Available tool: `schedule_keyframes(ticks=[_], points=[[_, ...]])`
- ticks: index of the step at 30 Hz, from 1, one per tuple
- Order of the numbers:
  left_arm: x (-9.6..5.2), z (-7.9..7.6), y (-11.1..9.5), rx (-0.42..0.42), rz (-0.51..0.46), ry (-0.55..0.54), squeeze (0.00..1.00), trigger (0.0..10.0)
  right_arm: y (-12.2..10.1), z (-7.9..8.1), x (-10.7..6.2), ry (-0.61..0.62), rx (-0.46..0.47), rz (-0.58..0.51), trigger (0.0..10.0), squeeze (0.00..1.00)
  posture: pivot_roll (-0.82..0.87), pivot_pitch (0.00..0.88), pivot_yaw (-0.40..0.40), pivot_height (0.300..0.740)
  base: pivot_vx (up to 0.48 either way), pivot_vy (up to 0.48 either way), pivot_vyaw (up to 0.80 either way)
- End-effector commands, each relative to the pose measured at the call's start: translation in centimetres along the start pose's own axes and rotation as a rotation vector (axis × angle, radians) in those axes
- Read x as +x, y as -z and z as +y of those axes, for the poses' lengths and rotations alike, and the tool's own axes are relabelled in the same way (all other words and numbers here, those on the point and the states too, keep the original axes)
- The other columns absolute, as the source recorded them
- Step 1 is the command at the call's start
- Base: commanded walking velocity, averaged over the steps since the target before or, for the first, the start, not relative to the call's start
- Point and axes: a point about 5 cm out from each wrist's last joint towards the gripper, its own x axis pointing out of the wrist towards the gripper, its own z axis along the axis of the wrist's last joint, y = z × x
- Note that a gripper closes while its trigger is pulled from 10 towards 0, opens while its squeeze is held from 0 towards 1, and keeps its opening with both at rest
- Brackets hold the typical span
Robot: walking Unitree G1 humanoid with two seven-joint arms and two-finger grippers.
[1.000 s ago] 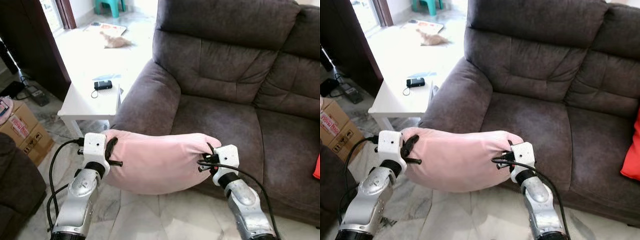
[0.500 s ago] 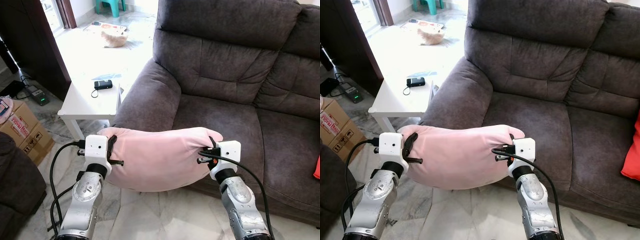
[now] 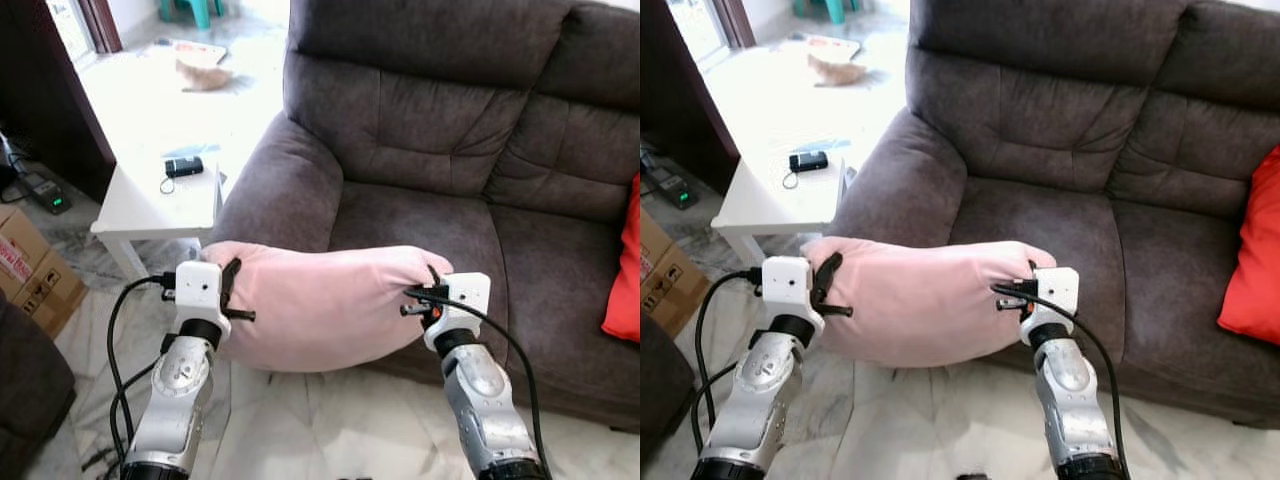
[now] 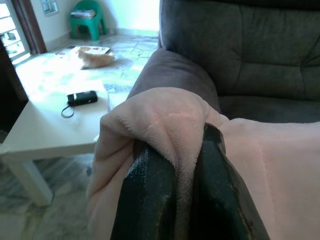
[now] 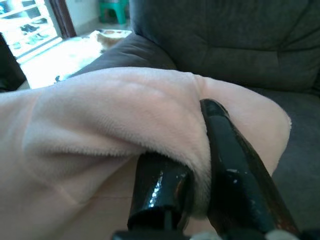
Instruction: Move the pillow to the sofa from floor
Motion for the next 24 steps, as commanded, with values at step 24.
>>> schedule_keyframes(ticks=[24], points=[[0.17, 0.54, -0.34, -0.007, -0.037, -0.030, 0.00, 10.0, -2.10, -0.45, 0.71, 0.017, -0.005, -0.086, 10.0, 0.00, 0.00, 0.069, -0.079, 0.740, -0.055, 0.000, -0.78]])
